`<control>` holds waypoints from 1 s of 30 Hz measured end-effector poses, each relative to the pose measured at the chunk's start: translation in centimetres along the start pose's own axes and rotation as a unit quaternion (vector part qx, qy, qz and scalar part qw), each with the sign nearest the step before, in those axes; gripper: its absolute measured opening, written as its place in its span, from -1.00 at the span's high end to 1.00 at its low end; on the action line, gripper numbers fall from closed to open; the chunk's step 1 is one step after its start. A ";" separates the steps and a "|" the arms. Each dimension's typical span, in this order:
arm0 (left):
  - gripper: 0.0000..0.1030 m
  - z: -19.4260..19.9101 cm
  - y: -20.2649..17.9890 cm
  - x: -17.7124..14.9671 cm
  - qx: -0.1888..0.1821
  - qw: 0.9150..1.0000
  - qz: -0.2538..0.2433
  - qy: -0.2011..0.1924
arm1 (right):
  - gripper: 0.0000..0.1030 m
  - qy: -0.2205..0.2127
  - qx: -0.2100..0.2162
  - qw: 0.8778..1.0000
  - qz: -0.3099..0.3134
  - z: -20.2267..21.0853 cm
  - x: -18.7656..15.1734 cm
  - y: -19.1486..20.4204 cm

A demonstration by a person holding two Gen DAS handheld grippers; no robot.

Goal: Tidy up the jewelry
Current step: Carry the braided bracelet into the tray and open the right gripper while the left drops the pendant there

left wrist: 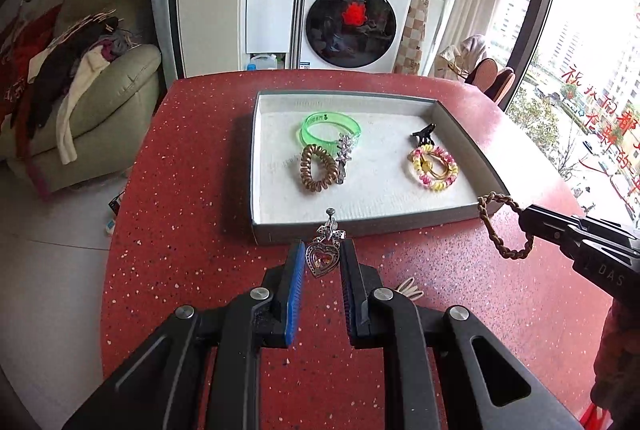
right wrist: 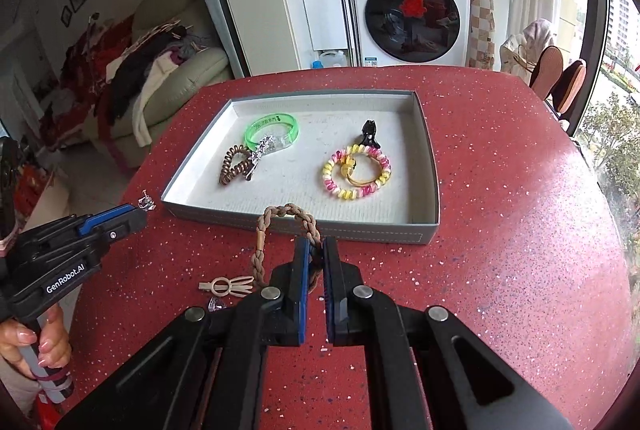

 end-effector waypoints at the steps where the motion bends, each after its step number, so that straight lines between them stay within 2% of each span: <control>1: 0.29 -0.2 0.0 0.4 0.000 1.000 0.000 -0.001 | 0.86 0.000 0.000 1.000 -0.001 -0.1 0.3 -0.1; 19: 0.29 -4.5 0.4 6.3 0.005 1.000 -0.007 -0.004 | 0.86 0.020 0.002 0.999 -0.027 -5.1 5.1 -1.9; 30: 0.29 -8.3 0.4 7.9 0.012 1.000 -0.014 0.010 | 0.86 0.039 0.001 0.997 -0.059 -9.3 6.8 -3.5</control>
Point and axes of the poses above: each gripper's, at about its wrist camera, not at the fingertips, and z roughly against the way its jaws point, y to its left, x to its top, the point moved 10 cm from there along -z, roughly the way its jaws point, and after that the axes turned 8 degrees about -x, right-handed, at the moved point
